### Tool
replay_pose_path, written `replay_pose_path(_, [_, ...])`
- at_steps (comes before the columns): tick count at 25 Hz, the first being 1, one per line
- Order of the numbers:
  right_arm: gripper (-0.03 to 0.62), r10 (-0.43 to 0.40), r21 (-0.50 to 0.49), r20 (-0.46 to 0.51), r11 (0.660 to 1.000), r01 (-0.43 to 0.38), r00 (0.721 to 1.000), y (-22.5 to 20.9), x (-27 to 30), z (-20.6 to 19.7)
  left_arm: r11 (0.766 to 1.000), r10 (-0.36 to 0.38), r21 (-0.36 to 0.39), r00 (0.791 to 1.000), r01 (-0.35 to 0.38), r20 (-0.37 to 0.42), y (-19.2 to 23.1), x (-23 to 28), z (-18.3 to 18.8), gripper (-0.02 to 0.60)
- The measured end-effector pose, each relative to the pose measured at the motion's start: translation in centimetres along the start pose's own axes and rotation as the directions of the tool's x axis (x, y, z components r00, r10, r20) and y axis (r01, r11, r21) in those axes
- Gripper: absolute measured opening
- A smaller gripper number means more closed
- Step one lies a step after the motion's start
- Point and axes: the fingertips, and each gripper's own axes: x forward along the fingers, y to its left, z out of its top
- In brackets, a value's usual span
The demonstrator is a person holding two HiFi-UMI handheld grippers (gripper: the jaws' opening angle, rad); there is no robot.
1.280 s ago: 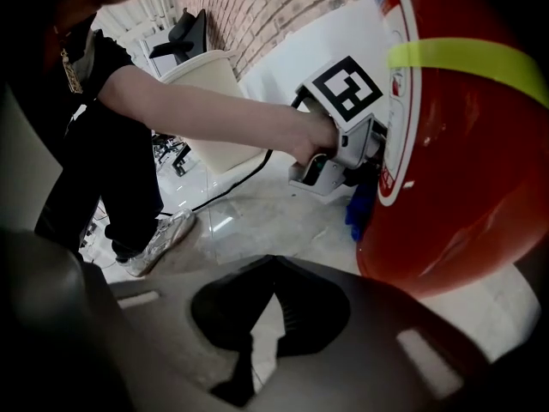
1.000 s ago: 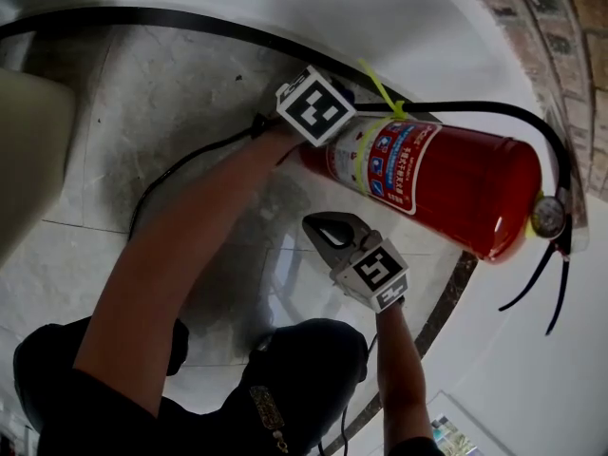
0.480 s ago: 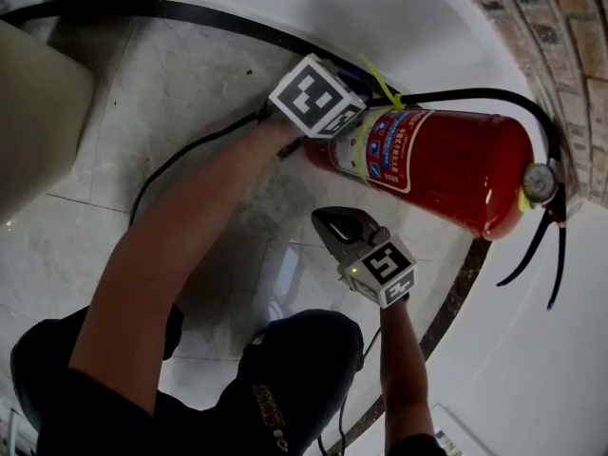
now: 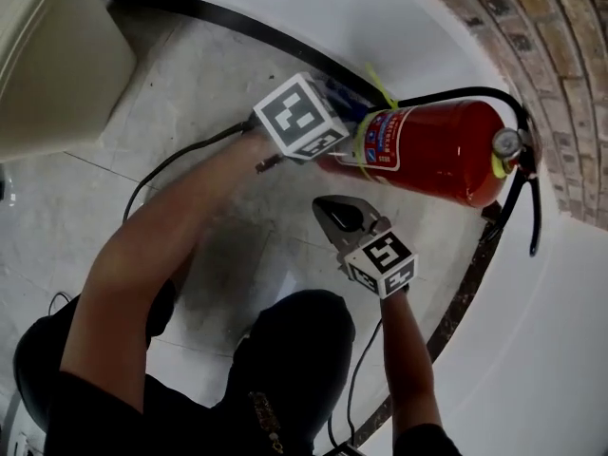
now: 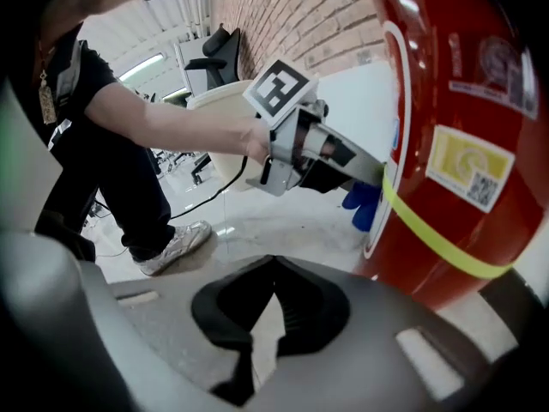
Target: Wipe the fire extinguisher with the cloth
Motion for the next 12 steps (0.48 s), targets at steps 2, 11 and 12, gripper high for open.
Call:
replay_pose_path(2, [0.002, -0.001, -0.006, 0.032, 1.0, 0.001, 0.999, 0.2, -0.3, 1.0, 1.0, -0.011, 0.029, 0.999, 0.012, -0.032, -1.6, -0.9, -0.8, 0.052])
replay_pose_path(11, [0.014, -0.032, 0.017, 0.084, 0.999, 0.031, 0.996, 0.1, -2.8, 2.2, 0.98, -0.038, 0.188, 0.984, 0.071, -0.175, -8.2, -3.8, -0.4, 0.054])
replay_pose_path(12, [0.022, -0.016, 0.015, 0.084, 1.0, 0.015, 0.996, 0.7, -3.0, 2.1, 0.972, -0.045, 0.216, 0.979, 0.088, -0.196, -8.9, -4.4, -0.3, 0.053])
